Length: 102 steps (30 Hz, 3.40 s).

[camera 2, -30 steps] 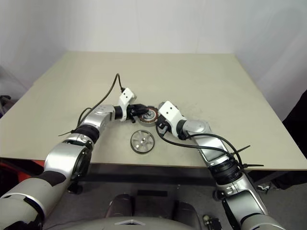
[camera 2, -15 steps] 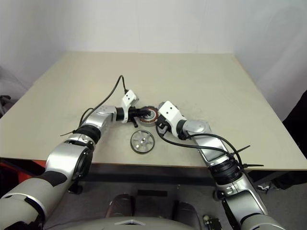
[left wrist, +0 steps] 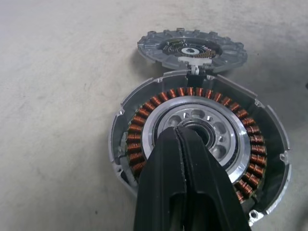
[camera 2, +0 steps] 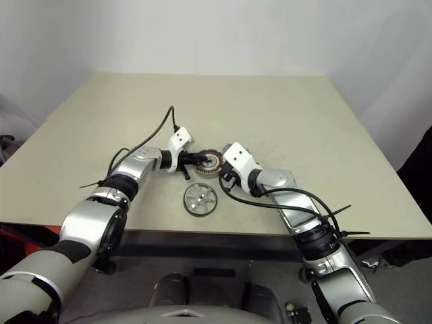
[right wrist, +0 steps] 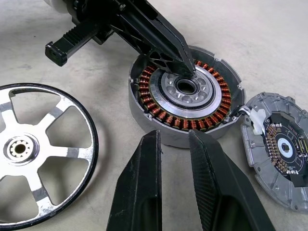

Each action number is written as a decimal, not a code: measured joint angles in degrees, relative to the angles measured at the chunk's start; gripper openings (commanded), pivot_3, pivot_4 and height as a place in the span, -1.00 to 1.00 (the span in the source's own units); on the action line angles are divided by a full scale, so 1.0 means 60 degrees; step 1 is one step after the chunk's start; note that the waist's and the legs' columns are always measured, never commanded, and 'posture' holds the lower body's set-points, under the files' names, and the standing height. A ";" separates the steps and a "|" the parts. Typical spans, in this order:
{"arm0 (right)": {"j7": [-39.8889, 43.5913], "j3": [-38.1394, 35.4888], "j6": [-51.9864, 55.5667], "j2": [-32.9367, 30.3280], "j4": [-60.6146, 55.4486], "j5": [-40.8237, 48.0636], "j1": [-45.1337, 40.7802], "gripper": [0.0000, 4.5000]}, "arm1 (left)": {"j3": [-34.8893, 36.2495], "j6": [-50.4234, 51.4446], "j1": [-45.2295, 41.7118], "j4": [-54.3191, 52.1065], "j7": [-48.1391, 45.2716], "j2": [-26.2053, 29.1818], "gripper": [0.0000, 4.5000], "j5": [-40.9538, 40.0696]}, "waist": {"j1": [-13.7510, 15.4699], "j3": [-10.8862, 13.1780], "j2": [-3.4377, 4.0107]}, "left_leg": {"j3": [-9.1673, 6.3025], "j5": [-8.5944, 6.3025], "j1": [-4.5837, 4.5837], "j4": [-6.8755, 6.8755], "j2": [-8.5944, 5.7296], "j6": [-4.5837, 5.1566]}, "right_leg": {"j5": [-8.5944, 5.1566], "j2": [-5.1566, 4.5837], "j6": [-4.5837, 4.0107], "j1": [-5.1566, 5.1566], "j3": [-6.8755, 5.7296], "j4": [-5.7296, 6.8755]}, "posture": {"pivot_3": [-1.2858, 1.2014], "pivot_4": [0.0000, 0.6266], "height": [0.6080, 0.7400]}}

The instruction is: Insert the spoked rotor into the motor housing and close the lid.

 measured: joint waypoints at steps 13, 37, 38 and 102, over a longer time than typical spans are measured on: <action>0.0068 0.0000 -0.0018 -0.0018 -0.0002 0.0023 0.0012 -0.59 | 0.1014 0.0526 0.0001 -0.0317 -0.0401 -0.0113 -0.99 -0.1205 | 0.0002 0.0000 -0.0001 | 0.0000 0.0001 -0.0011 0.0000 -0.0001 -0.0003 | 0.0002 0.0000 -0.0004 -0.0003 0.0000 -0.0005 | 0.03 -1.00 1.00; 0.0900 0.0021 -0.0083 -0.0623 -0.0633 0.0147 0.0877 -0.59 | 0.0920 1.0092 0.4538 -0.9021 -0.3244 0.3358 -0.99 -0.5326 | -0.0117 0.0005 0.0010 | 0.0008 -0.0002 0.0011 -0.0015 0.0005 0.0002 | -0.0004 0.0007 -0.0001 -0.0006 0.0000 0.0004 | 0.03 -1.00 1.00; 0.1052 0.0020 -0.0141 -0.0708 -0.0767 0.0248 0.0982 -0.59 | 0.0859 1.0511 0.4600 -0.9093 -0.3233 0.3382 -0.99 -0.5510 | -0.0133 0.0006 0.0011 | 0.0008 -0.0002 0.0011 -0.0016 0.0005 0.0002 | -0.0004 0.0009 -0.0001 -0.0007 0.0001 0.0003 | 0.03 -1.00 1.00; 0.1701 -0.0534 -0.0654 -0.1582 -0.1999 0.0975 0.1674 -0.59 | 0.0287 1.1793 0.4107 -0.6723 -0.1353 0.2089 0.23 -0.6072 | -0.0218 -0.0003 0.0024 | 0.0006 -0.0005 0.0162 -0.0027 -0.0008 0.0007 | -0.0046 0.0004 0.0071 0.0158 0.0002 -0.0049 | 0.03 -1.00 1.00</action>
